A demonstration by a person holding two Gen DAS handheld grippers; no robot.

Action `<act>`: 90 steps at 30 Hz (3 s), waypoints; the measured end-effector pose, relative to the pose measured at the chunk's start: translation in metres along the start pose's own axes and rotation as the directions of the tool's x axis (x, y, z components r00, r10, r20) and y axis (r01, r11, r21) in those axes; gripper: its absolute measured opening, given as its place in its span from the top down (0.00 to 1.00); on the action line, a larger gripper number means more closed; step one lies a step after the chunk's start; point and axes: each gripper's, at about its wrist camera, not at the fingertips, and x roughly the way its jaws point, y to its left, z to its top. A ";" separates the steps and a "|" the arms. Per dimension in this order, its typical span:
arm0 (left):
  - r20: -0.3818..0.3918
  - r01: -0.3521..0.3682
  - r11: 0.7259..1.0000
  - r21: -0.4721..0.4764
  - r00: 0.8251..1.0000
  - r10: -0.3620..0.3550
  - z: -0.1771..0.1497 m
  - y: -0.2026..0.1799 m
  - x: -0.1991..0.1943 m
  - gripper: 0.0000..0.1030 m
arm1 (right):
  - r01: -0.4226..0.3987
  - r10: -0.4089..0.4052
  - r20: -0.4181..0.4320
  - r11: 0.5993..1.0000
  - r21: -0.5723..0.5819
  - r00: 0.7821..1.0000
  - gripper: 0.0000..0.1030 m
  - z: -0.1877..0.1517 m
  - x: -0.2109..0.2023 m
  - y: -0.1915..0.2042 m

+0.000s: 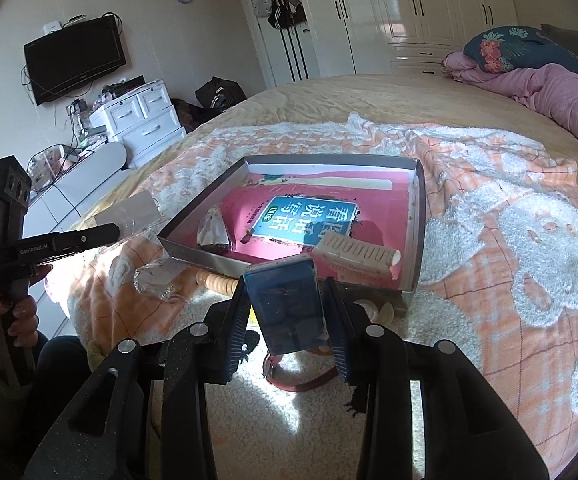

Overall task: Organize jewelry
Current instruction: 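Carry the clear bag into the box with left gripper while right gripper carries blue case there, then open both grippers to release the bag and blue case, then withdraw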

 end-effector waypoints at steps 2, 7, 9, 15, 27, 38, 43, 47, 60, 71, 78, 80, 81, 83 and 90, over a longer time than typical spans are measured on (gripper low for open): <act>0.005 -0.003 1.000 0.002 1.000 0.003 0.003 0.000 0.001 0.95 | -0.004 0.004 0.006 1.000 -0.005 1.000 0.66 0.004 0.002 0.000; 0.013 -0.001 1.000 0.007 1.000 0.001 0.014 -0.004 0.004 0.96 | -0.005 0.005 0.018 1.000 -0.013 1.000 0.66 0.015 0.007 0.000; 0.015 -0.004 1.000 0.017 1.000 0.004 0.019 -0.006 0.007 0.95 | -0.006 0.007 0.026 1.000 -0.012 1.000 0.66 0.019 0.008 -0.001; 0.017 0.004 0.999 0.046 1.000 -0.004 0.034 -0.017 0.019 0.96 | 0.003 -0.001 0.050 1.000 -0.021 0.999 0.66 0.036 0.012 -0.005; -0.041 0.030 0.993 0.118 0.999 -0.025 0.052 -0.042 0.066 0.95 | -0.012 0.013 -0.054 1.000 0.013 0.998 0.55 0.019 0.034 -0.010; -0.110 0.041 0.986 0.163 0.994 -0.023 0.045 -0.048 0.104 0.95 | 0.000 0.001 -0.137 1.000 0.003 0.991 0.53 0.007 0.069 0.004; -0.123 0.048 0.986 0.161 0.992 -0.028 0.045 -0.043 0.111 0.95 | 0.003 -0.006 -0.122 1.000 -0.018 0.992 0.68 0.009 0.067 0.005; -0.140 0.062 0.986 0.153 0.989 -0.041 0.043 -0.039 0.117 0.95 | -0.006 0.005 -0.062 1.000 -0.016 0.998 0.68 0.024 0.053 0.001; -0.208 0.124 0.980 0.157 0.974 -0.090 0.033 -0.043 0.134 0.95 | 0.154 -0.153 -0.022 0.987 0.044 0.988 0.68 0.068 0.077 -0.062; -0.215 0.117 0.981 0.155 0.973 -0.082 0.029 -0.042 0.136 0.79 | 0.206 -0.203 -0.101 0.978 0.025 0.974 0.68 0.060 0.114 -0.067; -0.209 0.092 0.980 0.175 0.976 -0.054 0.027 -0.042 0.133 0.73 | 0.201 -0.194 -0.124 0.979 0.046 0.973 0.68 0.054 0.116 -0.069; -0.206 0.090 0.981 0.172 0.977 -0.053 0.027 -0.041 0.130 0.69 | 0.200 -0.192 -0.125 0.978 0.055 0.973 0.68 0.053 0.114 -0.070; -0.204 0.090 0.981 0.169 0.977 -0.054 0.028 -0.041 0.128 0.68 | 0.196 -0.188 -0.125 0.979 0.060 0.974 0.68 0.053 0.113 -0.070; -0.203 0.086 0.982 0.169 0.978 -0.051 0.029 -0.042 0.127 0.67 | 0.197 -0.188 -0.124 0.978 0.065 0.974 0.67 0.053 0.110 -0.071; -0.186 0.083 0.981 0.174 0.981 -0.050 0.032 -0.045 0.115 0.61 | 0.186 -0.179 -0.084 0.978 0.093 0.980 0.56 0.054 0.090 -0.072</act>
